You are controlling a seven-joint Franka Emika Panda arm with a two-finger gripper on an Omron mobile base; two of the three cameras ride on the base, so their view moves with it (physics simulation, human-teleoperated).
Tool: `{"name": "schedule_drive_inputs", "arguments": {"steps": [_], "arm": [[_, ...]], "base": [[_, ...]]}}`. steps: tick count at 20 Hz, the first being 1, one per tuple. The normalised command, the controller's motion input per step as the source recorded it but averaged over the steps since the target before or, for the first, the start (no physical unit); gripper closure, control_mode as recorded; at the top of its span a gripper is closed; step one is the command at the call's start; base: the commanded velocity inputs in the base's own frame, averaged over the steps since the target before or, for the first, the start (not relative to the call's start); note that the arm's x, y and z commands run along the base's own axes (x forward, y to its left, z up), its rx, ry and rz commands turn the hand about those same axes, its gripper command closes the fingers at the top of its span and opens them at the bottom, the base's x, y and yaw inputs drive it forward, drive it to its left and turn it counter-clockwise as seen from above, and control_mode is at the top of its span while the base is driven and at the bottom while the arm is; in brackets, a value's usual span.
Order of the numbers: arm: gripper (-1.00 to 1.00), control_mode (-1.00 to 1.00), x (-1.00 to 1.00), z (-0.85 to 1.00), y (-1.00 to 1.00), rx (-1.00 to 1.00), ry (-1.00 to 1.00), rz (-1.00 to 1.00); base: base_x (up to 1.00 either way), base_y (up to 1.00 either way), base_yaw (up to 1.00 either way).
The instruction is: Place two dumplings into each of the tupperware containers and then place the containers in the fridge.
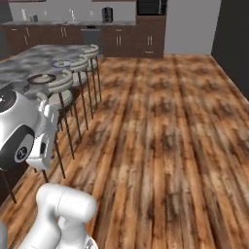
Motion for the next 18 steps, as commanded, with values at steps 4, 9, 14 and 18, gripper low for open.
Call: {"name": "schedule_drive_inputs", "arguments": {"steps": [4, 9, 14, 18], "arm": [[-1.00, 1.00, 0.00, 0.00, 0.00, 0.00, 0.00, 0.00], [-1.00, 1.00, 0.00, 0.00, 0.00, 0.00, 0.00, 0.00], [-1.00, 1.00, 0.00, 0.00, 0.00, 0.00, 0.00, 0.00], [-1.00, 1.00, 0.00, 0.00, 0.00, 0.00, 0.00, 0.00]], "base": [[0.96, -0.98, 0.46], [0.83, -0.83, 0.62], [0.96, -0.85, 0.58], [1.00, -0.91, 0.55]]}}
